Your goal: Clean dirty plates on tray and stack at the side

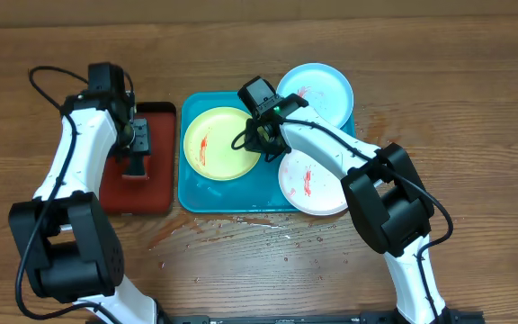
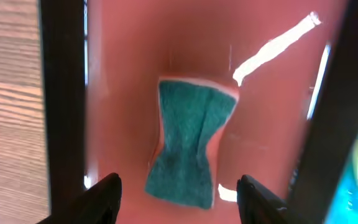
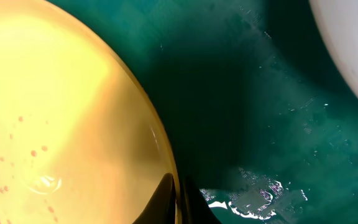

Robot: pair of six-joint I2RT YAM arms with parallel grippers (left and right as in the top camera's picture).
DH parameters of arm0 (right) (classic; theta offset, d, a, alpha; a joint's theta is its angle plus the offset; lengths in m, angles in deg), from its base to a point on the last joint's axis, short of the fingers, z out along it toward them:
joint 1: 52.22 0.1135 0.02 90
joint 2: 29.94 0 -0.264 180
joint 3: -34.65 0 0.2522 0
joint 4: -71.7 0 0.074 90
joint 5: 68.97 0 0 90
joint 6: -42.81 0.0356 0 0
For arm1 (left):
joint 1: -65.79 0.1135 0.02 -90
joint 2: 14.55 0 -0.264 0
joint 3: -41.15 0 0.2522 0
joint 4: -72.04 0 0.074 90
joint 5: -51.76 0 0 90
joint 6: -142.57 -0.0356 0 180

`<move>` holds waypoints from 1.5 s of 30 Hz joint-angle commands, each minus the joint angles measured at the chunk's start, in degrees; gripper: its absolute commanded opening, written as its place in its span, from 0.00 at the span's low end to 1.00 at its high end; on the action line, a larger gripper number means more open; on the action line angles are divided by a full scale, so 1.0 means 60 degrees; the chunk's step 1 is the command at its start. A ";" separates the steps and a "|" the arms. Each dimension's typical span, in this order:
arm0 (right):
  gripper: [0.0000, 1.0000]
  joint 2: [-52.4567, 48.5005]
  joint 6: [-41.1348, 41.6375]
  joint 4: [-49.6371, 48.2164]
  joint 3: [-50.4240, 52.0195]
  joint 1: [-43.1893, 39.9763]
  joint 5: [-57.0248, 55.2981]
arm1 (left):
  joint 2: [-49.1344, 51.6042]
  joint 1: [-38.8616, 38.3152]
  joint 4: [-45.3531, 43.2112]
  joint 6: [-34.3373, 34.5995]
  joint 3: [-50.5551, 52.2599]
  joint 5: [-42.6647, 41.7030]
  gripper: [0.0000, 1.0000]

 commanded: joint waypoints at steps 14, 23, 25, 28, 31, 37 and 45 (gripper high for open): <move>0.04 -0.0455 -0.0109 0.0153 0.0011 0.0066 -0.0208 | -0.0036 0.0168 -0.2492 -0.0426 0.1971 -0.0157 0.49; 0.04 -0.0455 -0.0109 0.0149 0.0011 0.0066 -0.0211 | 0.0306 0.0168 -0.3224 -0.0415 0.2273 -0.0164 0.38; 0.04 -0.0455 -0.0109 0.0149 0.0011 0.0066 -0.0211 | 0.0484 0.0168 -0.3242 -0.0386 0.2273 -0.0175 0.36; 0.04 -0.0455 -0.0109 0.0153 0.0011 0.0066 -0.0211 | 0.0838 0.0168 -0.3235 -0.0393 0.2273 -0.0313 0.30; 0.04 -0.0455 -0.0109 0.0153 0.0011 0.0066 -0.0211 | 0.1031 0.0168 -0.3257 -0.0390 0.2273 -0.0364 0.22; 0.04 -0.0455 -0.0106 0.0160 0.0011 0.0066 -0.0266 | 0.1038 0.0168 -0.2940 -0.0372 0.1949 -0.0346 0.04; 0.04 -0.0455 -0.0109 0.0186 0.0011 0.0066 0.0062 | 0.0634 0.0131 0.0350 -0.0313 -0.1759 -0.0601 0.04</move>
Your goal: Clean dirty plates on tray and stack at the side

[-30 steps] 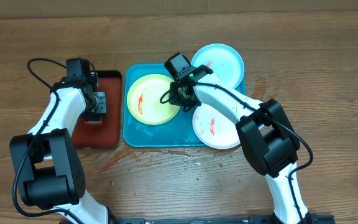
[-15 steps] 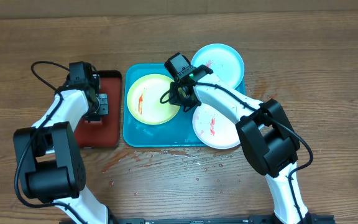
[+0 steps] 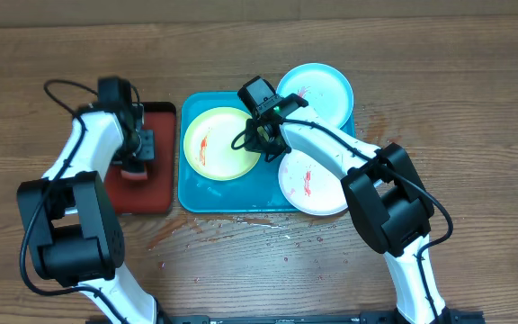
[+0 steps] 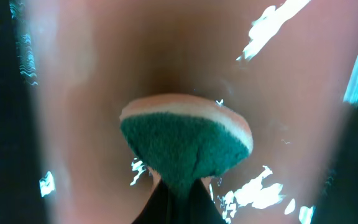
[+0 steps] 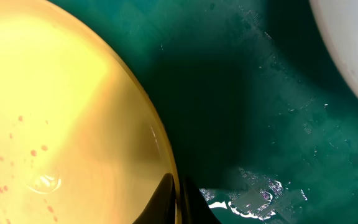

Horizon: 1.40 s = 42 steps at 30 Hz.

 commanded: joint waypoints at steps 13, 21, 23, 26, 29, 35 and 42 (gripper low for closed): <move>0.04 -0.0455 -0.0117 0.1315 0.0029 -0.0579 0.1909 | -0.0200 -0.1752 0.2779 0.1078 -0.3067 -0.2728 0.04; 0.04 -0.0455 -0.0503 0.1555 0.0029 -0.0583 0.1956 | -0.0193 -0.2463 0.1246 0.1763 -0.1599 -0.2295 0.04; 0.04 -0.0455 -0.0714 0.1581 0.0029 -0.0583 0.2022 | -0.0193 -0.2481 0.0954 0.1836 -0.1362 -0.2291 0.04; 0.04 -0.0455 -0.0856 0.1588 0.0029 -0.0583 0.2025 | -0.0186 -0.2481 0.0164 0.1861 -0.0820 -0.2295 0.04; 0.04 -0.0455 -0.0867 0.1585 0.0029 -0.0568 0.2022 | -0.0182 -0.2506 -0.0619 0.1858 -0.0153 -0.2295 0.04; 0.04 -0.0455 -0.1035 0.1479 0.0029 -0.0430 0.2018 | -0.0168 -0.2725 -0.1588 0.1861 0.0958 -0.2259 0.04; 0.04 -0.0455 -0.1035 0.1399 0.0029 -0.0430 0.2011 | -0.0149 -0.2732 -0.2885 0.1931 0.2208 -0.2047 0.04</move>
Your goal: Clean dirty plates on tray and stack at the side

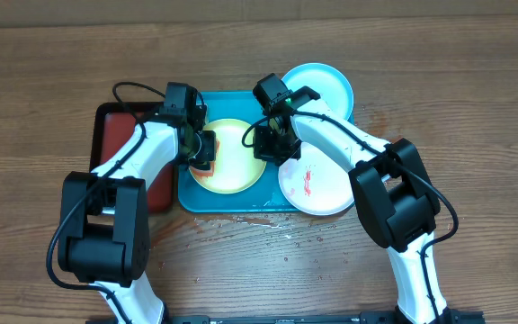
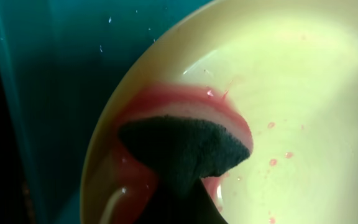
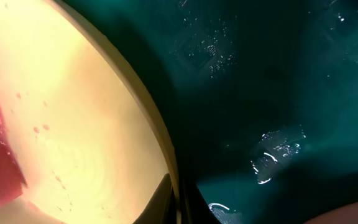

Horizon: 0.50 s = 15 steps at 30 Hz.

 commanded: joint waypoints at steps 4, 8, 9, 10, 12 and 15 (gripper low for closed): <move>0.04 -0.0437 -0.0117 -0.0051 0.0080 0.0124 -0.0168 | -0.0066 -0.0066 -0.0262 0.0091 0.0659 -0.0393 0.04; 0.04 -0.0437 -0.0113 -0.0044 0.0080 0.0124 -0.0164 | -0.0066 -0.0215 -0.0339 -0.0532 0.0656 -0.2324 0.04; 0.04 -0.0437 -0.0113 -0.0040 0.0080 0.0124 -0.0164 | -0.0066 -0.0251 -0.0339 -0.0554 0.0656 -0.2361 0.04; 0.04 -0.0437 -0.0113 -0.0040 0.0080 0.0124 -0.0164 | -0.0066 -0.0277 -0.0339 -0.0554 0.0656 -0.2331 0.04; 0.04 -0.0437 -0.0113 -0.0040 0.0080 0.0124 -0.0160 | -0.0066 -0.0277 -0.0375 -0.0550 0.0656 -0.2269 0.04; 0.04 -0.0437 -0.0062 -0.0036 0.0080 0.0124 -0.0168 | -0.0066 -0.0280 -0.0630 -0.0237 0.0656 -0.1228 0.04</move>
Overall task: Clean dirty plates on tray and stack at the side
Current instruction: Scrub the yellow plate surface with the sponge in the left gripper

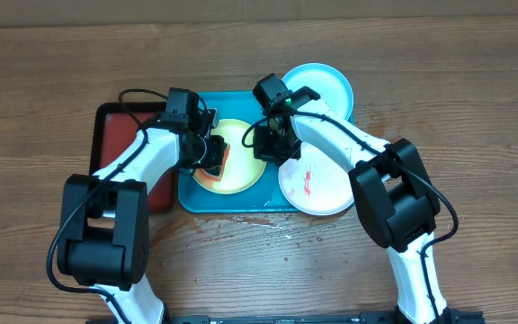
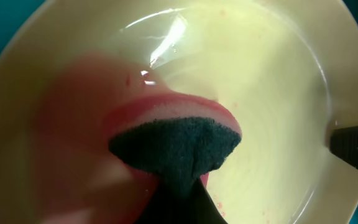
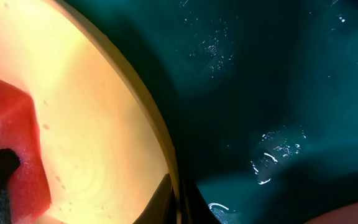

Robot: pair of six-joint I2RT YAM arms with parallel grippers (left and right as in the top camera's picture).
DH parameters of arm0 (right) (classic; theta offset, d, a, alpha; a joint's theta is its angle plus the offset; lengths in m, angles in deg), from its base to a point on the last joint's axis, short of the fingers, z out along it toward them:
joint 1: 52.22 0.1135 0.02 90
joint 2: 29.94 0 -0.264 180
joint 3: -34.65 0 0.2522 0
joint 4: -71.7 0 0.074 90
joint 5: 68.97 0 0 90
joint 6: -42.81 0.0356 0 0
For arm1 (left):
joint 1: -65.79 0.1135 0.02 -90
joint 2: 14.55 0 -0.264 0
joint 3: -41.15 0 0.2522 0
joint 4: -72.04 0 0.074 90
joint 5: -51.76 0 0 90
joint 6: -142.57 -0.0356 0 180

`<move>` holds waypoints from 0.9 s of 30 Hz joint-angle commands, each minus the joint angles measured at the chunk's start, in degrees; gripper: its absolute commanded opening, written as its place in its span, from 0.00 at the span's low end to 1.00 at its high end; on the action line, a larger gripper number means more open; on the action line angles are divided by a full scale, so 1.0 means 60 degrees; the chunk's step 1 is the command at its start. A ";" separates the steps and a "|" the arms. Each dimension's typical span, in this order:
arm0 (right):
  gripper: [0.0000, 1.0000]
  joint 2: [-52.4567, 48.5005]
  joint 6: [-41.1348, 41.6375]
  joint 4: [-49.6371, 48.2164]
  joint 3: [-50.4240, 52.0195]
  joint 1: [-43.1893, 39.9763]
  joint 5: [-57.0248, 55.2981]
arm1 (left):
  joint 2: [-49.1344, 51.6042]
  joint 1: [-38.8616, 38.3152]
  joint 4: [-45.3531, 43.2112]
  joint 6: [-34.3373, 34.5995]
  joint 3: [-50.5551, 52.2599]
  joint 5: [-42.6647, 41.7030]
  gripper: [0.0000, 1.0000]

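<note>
A yellow plate [image 1: 241, 166] lies in the blue tray [image 1: 192, 196]. My left gripper [image 1: 210, 155] is shut on a sponge [image 2: 174, 140], pink with a dark green scrub face, pressed on the plate's inside [image 2: 272, 93]. My right gripper [image 1: 268, 148] is shut on the yellow plate's right rim [image 3: 160, 134], one finger inside and one outside. A blue plate [image 1: 325, 88] and a white plate [image 1: 317, 184], both with red smears, overlap the tray's right side.
A red tray [image 1: 115, 144] sits left of the blue tray, partly under my left arm. Water droplets and red specks lie on the wooden table [image 1: 241, 234] in front of the trays.
The sponge in my left gripper has moved from the plate's left edge toward its middle. The red streak on the plate is no longer visible. My right gripper still pinches the rim.
My left gripper stood open over the sponge on the red tray while my right held the yellow plate's rim. Then the left was shut on the sponge. Later the sponge was on the plate's left side, and now it is nearer the middle.
</note>
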 commanded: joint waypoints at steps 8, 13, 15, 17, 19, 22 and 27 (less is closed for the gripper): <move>0.04 -0.0433 0.0219 -0.0095 0.0120 0.0124 -0.0277 | 0.0106 -0.0401 -0.0586 0.1978 0.0219 0.4193 0.04; 0.05 -0.0433 0.0215 -0.0157 0.0226 0.0124 -0.0270 | 0.0106 -0.0856 0.0157 -0.0521 0.0222 0.2368 0.04; 0.05 -0.0433 0.0215 -0.0135 0.0226 0.0124 -0.0266 | 0.0106 -0.1056 0.0470 -0.1617 0.0222 0.1472 0.04; 0.05 -0.0433 0.0215 -0.0138 0.0226 0.0124 -0.0157 | 0.0106 -0.1209 0.0612 -0.2051 0.0222 0.0973 0.04; 0.04 -0.0433 0.0215 -0.0138 0.0226 0.0124 -0.0120 | 0.0106 -0.1220 0.0484 -0.2007 0.0222 0.1016 0.04; 0.04 -0.0433 0.0215 -0.0142 0.0226 0.0124 -0.0124 | 0.0106 -0.1104 -0.0521 -0.0834 0.0222 0.2073 0.04; 0.04 -0.0433 0.0215 -0.0182 0.0226 0.0124 -0.0131 | 0.0106 -0.1067 -0.1843 0.1796 0.0222 0.5683 0.04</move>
